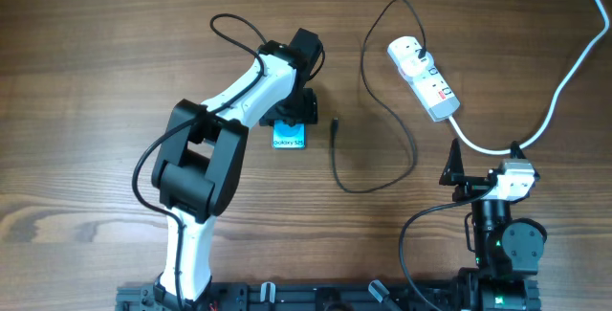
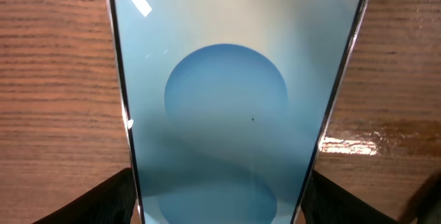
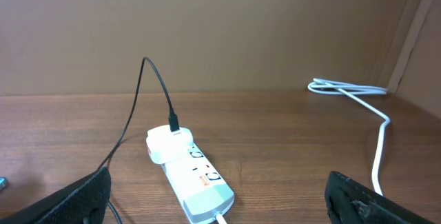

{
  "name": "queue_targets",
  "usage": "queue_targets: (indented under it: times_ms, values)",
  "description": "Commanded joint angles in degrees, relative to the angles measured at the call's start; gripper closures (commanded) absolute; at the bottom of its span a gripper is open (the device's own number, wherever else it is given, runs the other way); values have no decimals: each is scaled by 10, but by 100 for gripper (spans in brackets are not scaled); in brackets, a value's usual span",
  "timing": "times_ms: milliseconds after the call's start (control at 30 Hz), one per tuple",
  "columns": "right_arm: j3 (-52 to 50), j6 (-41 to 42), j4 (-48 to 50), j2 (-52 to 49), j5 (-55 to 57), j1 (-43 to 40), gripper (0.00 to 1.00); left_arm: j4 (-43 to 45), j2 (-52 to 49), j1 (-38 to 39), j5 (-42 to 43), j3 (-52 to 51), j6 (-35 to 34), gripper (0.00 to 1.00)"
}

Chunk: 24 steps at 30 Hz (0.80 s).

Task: Plug charger to phone and switch on socket
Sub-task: 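Lift the phone off the table with the left gripper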

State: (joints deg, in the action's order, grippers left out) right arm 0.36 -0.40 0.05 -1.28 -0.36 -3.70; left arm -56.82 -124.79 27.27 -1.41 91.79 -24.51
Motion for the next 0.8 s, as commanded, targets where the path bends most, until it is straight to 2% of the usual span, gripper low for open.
queue_targets:
  times_ms: [0, 100, 133, 200, 600, 767]
  values:
    - [-1, 6, 3, 3, 3, -3, 0, -11, 36, -2, 5, 10, 1, 24]
    - [-1, 6, 3, 3, 3, -3, 0, -17, 36, -2, 5, 10, 1, 25]
    - [-1, 6, 3, 3, 3, -3, 0, -17, 36, -2, 5, 10, 2, 21]
    - [-1, 6, 3, 3, 3, -3, 0, -12, 36, -2, 3, 10, 7, 0]
    - [-1, 6, 3, 3, 3, -3, 0, 27, 18, 0, 5, -19, 16, 0]
    - [-1, 6, 3, 3, 3, -3, 0, 32, -18, 0, 5, -19, 16, 0]
